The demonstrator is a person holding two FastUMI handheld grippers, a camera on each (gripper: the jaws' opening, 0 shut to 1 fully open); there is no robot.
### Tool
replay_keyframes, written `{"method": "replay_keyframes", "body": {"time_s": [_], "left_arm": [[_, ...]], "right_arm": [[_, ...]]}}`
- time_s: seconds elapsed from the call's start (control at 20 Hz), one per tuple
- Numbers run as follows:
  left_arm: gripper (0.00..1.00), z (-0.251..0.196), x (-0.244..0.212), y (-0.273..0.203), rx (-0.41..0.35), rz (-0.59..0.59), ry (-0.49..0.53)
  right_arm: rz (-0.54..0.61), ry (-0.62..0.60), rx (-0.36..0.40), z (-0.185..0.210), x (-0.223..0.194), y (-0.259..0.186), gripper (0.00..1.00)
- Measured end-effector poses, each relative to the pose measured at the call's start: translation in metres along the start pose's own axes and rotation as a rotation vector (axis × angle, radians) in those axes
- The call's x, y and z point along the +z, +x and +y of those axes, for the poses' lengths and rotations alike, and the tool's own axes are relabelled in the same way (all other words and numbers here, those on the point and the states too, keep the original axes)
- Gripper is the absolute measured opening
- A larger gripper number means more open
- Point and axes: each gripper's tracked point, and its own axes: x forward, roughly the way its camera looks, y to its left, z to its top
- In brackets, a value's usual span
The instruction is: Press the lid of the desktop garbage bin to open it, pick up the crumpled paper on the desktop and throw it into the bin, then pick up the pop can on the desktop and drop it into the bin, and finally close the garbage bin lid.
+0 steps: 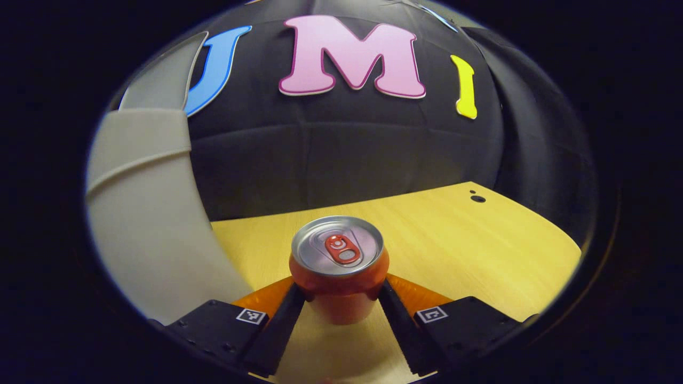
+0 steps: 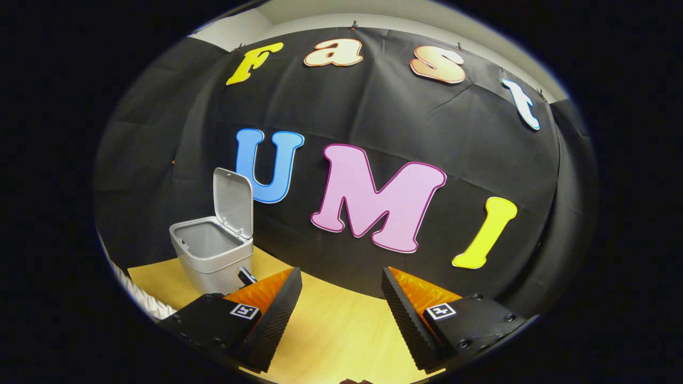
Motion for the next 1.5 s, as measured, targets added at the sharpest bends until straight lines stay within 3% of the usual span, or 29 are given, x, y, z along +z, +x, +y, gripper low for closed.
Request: {"method": "replay_keyframes", "body": {"time_s": [0.3, 0.6, 0.8, 1.0, 1.25, 1.5], "left_arm": [[0.86, 0.026, 0.128, -0.070, 0.067, -0.186, -0.016], [0.86, 0.111, 0.210, -0.141, 0.204, -0.324, -0.035], [0.86, 0.175, 0.185, -0.154, 0.310, -0.256, -0.053], [0.86, 0.208, 0.131, -0.148, 0.331, -0.119, -0.108], [0.87, 0.220, 0.108, -0.143, 0.346, -0.066, -0.107], [0.91, 0.214, 0.115, -0.142, 0.333, -0.098, -0.090]], "right_arm": [[-0.049, 0.020, 0.006, -0.004, 0.010, 0.001, 0.96], [-0.073, 0.055, 0.026, 0.008, 0.013, 0.005, 0.97], [-0.073, 0.066, 0.047, 0.023, 0.010, 0.007, 0.97], [-0.065, 0.084, 0.059, 0.034, 0.006, 0.008, 0.97], [-0.050, 0.137, 0.042, 0.033, 0.001, 0.005, 0.97], [-0.040, 0.167, -0.002, 0.015, -0.005, -0.003, 0.97]]}}
